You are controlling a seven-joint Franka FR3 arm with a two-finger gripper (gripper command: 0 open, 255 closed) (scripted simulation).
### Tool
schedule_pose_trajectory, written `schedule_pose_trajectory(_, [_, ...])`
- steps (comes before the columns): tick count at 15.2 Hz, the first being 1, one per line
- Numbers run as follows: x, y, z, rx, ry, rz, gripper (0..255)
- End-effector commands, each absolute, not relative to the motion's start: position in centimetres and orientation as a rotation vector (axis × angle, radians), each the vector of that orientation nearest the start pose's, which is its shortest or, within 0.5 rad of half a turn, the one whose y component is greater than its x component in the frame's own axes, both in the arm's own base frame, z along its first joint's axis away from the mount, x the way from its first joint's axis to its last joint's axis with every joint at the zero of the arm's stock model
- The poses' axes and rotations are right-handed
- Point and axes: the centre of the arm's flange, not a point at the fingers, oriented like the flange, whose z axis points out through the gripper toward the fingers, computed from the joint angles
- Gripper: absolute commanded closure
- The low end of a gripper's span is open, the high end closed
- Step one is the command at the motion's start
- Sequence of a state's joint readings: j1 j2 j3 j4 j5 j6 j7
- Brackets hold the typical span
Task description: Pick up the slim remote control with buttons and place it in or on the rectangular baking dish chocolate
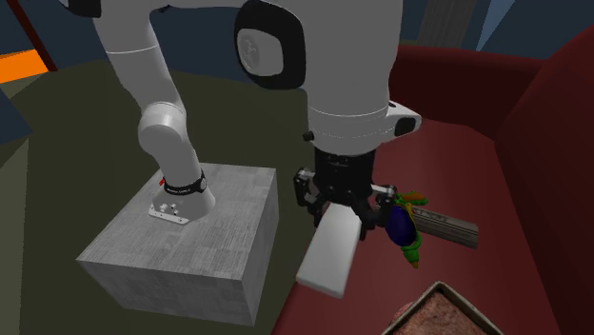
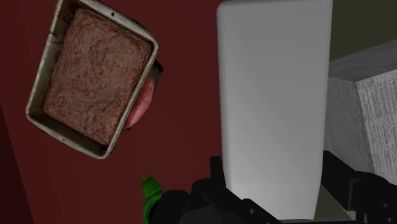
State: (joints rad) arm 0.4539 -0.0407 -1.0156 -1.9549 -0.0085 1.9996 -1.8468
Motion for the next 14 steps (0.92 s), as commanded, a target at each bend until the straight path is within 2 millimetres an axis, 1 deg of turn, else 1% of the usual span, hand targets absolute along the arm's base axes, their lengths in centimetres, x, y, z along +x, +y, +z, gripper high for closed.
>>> schedule_pose_trajectory(1, [47.1,-30.3,50.1,-2.553,-1.917,-0.078,255])
schedule_pose_trajectory(2, [47.1,-30.3,50.5,-2.553,-1.917,-0.078,255])
schedule_pose_trajectory(14, [60.7,-38.3,50.7,-2.553,-1.917,-0.078,255])
